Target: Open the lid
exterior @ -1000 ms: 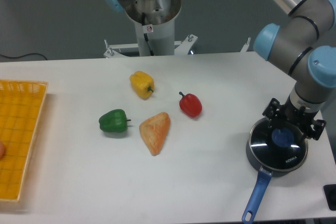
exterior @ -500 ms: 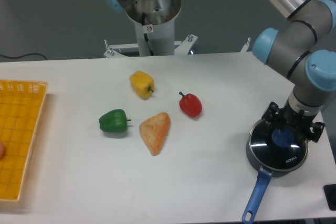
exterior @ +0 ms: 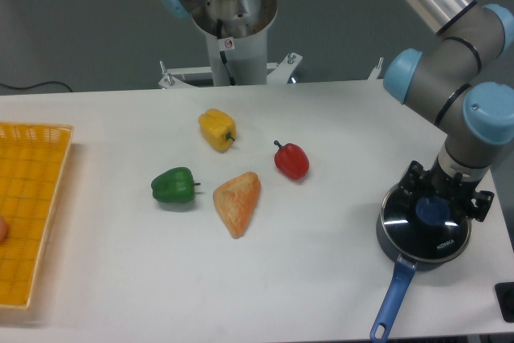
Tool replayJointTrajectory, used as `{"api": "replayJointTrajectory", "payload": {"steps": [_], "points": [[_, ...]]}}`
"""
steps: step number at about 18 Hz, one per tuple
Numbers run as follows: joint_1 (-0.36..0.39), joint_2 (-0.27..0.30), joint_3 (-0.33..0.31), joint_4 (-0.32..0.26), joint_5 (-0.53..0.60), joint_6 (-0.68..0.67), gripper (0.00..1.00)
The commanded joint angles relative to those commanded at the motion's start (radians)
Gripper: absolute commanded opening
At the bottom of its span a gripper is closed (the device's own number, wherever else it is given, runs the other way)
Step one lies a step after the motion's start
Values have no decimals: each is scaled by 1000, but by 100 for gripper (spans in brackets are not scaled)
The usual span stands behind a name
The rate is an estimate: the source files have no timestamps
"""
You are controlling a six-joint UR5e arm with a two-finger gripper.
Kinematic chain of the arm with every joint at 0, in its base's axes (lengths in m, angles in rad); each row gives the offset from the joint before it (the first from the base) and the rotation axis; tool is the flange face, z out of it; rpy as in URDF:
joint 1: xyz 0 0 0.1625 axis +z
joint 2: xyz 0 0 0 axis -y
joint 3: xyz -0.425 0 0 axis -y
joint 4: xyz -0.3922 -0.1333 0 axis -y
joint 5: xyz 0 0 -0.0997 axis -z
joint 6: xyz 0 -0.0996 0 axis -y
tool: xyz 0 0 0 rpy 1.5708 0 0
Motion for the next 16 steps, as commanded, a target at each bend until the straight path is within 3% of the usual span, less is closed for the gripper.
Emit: {"api": "replayJointTrajectory", "payload": {"steps": [8,16], "points": [[0,-3,-20,0,0,-58,99],[2,6,-20,0,2,-60,89]]}}
